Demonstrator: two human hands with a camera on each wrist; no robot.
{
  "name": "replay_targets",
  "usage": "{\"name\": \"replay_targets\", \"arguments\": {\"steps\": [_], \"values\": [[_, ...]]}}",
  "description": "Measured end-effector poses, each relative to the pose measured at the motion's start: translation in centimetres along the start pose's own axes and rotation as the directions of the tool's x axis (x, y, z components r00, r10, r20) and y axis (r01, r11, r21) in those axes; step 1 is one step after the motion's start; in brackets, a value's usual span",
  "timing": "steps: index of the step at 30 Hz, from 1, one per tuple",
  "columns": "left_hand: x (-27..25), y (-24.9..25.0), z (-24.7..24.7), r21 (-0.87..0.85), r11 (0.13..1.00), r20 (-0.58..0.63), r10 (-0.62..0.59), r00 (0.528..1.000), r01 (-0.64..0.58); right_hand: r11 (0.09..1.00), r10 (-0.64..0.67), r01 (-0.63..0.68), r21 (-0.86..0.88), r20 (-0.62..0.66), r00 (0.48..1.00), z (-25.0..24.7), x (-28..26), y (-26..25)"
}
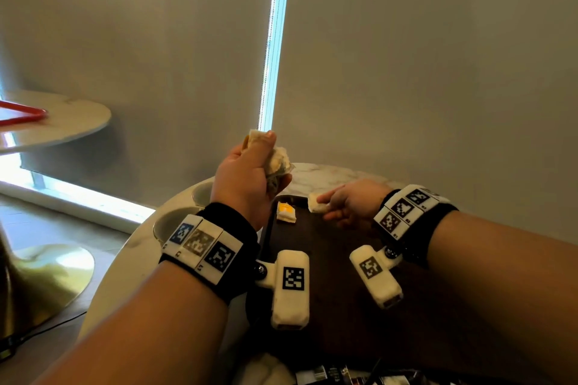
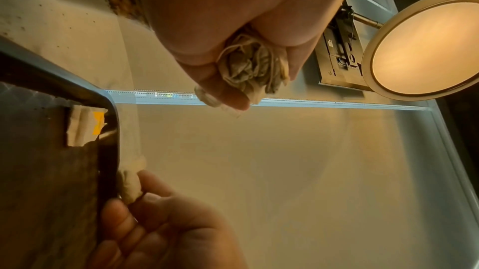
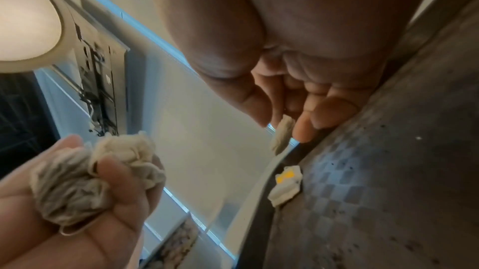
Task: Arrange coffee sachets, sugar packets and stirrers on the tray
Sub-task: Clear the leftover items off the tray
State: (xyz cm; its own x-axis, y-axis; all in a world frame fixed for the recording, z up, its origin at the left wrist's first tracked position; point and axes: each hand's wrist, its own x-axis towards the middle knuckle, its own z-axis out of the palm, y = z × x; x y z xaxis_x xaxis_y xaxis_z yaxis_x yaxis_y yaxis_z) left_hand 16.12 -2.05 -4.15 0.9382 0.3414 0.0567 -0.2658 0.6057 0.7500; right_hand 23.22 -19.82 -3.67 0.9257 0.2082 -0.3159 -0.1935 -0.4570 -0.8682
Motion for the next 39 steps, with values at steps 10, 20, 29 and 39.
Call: {"name": "replay_targets", "arguments": {"steps": [10, 20, 29, 39], "values": [[-0.3, 0.1, 0.2, 0.001, 1.0, 0.002, -0.019, 1.0, 0.019, 0.984, 0.089, -0.081, -0.162, 0.042, 0.995, 2.2, 1.9, 0.0], [-0.7, 0.2, 0.5, 0.014, 0.999, 0.002, -0.034, 0.999, 0.034, 0.963, 0.009, -0.006, -0.269, 0.01, 1.0, 1.8, 2.3, -0.3], [-0.7, 0.2, 0.4, 0.029, 0.999, -0.005, -0.04, 0.999, 0.04, 0.801, -0.048, 0.101, -0.591, 0.105, 0.993, 2.0, 3.0, 0.2], [-0.6, 0.0, 0.5, 0.001, 0.997, -0.009, -0.075, 0.997, 0.075, 0.872, -0.131, 0.155, -0.464, 0.084, 0.988, 2.3, 3.6, 1.0]]}}
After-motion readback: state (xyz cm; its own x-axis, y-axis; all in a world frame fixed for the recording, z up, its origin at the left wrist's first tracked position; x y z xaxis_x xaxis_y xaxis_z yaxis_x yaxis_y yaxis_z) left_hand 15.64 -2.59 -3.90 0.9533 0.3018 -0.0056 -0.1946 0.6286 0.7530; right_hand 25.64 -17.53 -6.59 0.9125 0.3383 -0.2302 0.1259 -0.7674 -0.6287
